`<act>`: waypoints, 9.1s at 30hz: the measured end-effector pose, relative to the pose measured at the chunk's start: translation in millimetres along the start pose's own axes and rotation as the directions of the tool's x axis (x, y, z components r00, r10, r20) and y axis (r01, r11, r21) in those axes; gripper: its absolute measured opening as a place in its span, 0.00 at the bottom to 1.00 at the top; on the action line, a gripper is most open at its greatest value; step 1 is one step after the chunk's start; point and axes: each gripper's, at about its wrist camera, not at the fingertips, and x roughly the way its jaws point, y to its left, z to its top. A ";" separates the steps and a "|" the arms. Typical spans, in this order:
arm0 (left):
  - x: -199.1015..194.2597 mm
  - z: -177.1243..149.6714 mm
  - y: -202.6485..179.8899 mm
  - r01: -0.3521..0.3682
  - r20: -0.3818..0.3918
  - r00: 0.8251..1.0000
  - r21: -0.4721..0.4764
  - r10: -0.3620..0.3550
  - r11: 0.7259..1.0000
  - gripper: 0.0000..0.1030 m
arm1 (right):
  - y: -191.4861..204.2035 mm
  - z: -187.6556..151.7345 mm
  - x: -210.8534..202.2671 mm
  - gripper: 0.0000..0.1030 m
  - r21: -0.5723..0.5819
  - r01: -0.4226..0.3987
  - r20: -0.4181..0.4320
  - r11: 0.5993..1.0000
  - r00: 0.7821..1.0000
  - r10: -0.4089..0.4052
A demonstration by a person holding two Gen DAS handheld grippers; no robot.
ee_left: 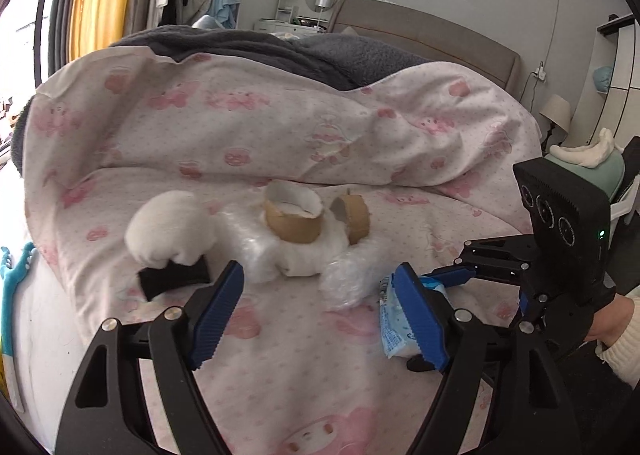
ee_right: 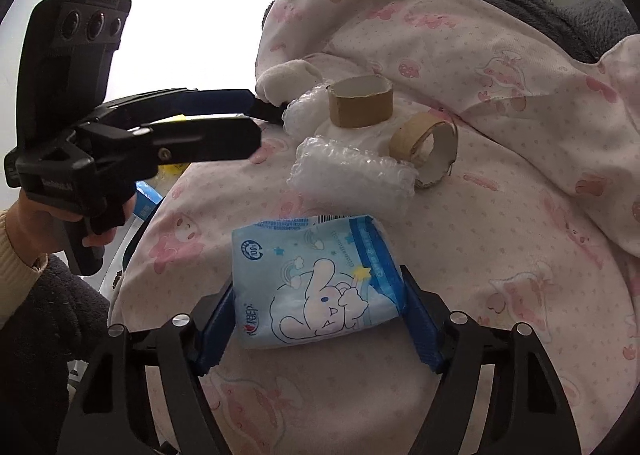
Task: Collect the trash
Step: 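Lift the blue pack with the right tool while the left tool grasps the bubble wrap, then carry the blue pack and bubble wrap with both tools over the black bin, then open both tools to drop the blue pack and bubble wrap into the bin, then move both tools back over the bed toward the tissue ball and tape core, then close the left tool on the white tissue ball while the right tool grasps the brown tape core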
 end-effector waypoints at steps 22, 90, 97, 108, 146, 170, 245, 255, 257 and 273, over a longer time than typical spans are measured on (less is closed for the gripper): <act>44.6 -0.7 -15.7 0.016 -0.065 0.998 -0.028 -0.017 0.999 0.47 | -54.7 -26.8 -54.7 0.73 0.151 0.109 0.091 0.983 0.988 -0.123; -122.0 -59.5 140.1 -0.384 -0.080 0.923 -0.200 0.375 0.902 0.38 | 123.9 113.2 32.9 0.73 0.012 0.013 0.240 1.000 0.971 -0.016; -129.9 -84.0 163.2 -0.407 -0.146 0.912 -0.218 0.383 0.887 0.38 | 155.9 123.4 54.9 0.73 -0.028 -0.018 0.215 0.999 0.976 0.024; -135.1 -119.4 195.2 -0.413 -0.268 0.898 -0.245 0.349 0.877 0.38 | 198.1 131.7 91.0 0.73 -0.083 -0.051 0.155 0.995 0.986 0.063; -194.9 -176.5 237.2 -0.450 -0.359 0.865 -0.242 0.351 0.860 0.85 | 273.2 126.8 199.3 0.73 -0.114 -0.105 -0.066 0.988 0.993 0.098; -283.0 -142.0 239.3 -0.469 0.031 0.859 -0.352 0.511 0.810 0.92 | 300.5 85.2 268.8 0.73 -0.182 -0.098 -0.315 0.978 0.948 0.037; -133.2 12.4 97.2 -0.311 0.217 0.899 -0.293 0.380 0.904 0.92 | 44.2 109.6 17.6 0.85 0.093 0.230 0.227 0.969 0.942 -0.246; -99.6 22.1 93.2 -0.286 0.174 0.925 -0.269 0.339 0.920 0.92 | 13.1 107.1 26.3 0.73 0.080 0.254 0.182 0.964 0.947 -0.265; -90.0 26.1 94.3 -0.277 0.160 0.932 -0.268 0.326 0.923 0.92 | 6.7 106.4 30.9 0.70 0.085 0.228 0.164 0.970 0.957 -0.239; -20.4 28.9 100.1 -0.219 0.029 0.971 -0.279 0.236 0.935 0.88 | -9.2 103.7 43.7 0.61 0.065 0.153 0.093 0.986 0.983 -0.158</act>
